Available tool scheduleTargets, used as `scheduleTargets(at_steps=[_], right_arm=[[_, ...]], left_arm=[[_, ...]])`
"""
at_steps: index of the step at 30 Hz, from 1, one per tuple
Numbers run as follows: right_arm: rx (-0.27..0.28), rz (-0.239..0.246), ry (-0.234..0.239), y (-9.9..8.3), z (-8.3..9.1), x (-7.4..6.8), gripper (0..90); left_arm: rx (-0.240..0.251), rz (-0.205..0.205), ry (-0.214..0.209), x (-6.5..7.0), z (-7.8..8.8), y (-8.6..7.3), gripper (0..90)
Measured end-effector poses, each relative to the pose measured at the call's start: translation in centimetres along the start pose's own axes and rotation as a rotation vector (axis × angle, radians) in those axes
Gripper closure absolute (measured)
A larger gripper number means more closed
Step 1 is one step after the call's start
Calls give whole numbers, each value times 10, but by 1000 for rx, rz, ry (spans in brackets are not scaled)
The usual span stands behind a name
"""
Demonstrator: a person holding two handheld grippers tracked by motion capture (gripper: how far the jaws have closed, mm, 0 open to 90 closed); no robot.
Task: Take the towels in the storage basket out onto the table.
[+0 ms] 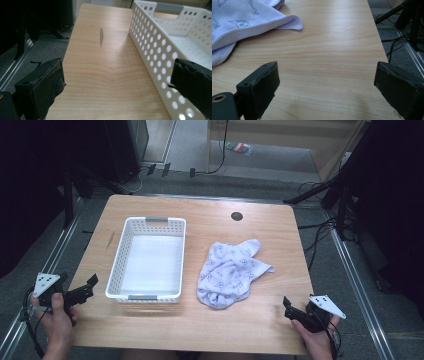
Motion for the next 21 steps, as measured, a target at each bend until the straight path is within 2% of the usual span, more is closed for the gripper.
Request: scheduleTargets(at_steps=[4,7,11,15,21], right_arm=[[3,0,2,0,0,0,58],[2,2,3,0,0,0,58],[2,2,5,0,0,0,58],[3,6,5,0,0,0,58],[1,6,2,0,0,-1,58]], left_arm=[[-31,-33,6,-1,-1,-10,0],[-52,-20,-4,-1,-2,-17,0],[-80,-44,-16,1,-4,-23,0],[-86,-44,-17,3,-7,-25,0],[-111,-93,-5,10,-11,-27,0]])
Point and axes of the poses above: each handheld gripper's, and its own axes: z roughly backward along the jaws, y roughly out of its top, x roughly to its right, the point moved 3 cm from there along -z, roughly forward along the jaws, and after that the axes turned 14 degrees about -z, right-handed, at the moved point
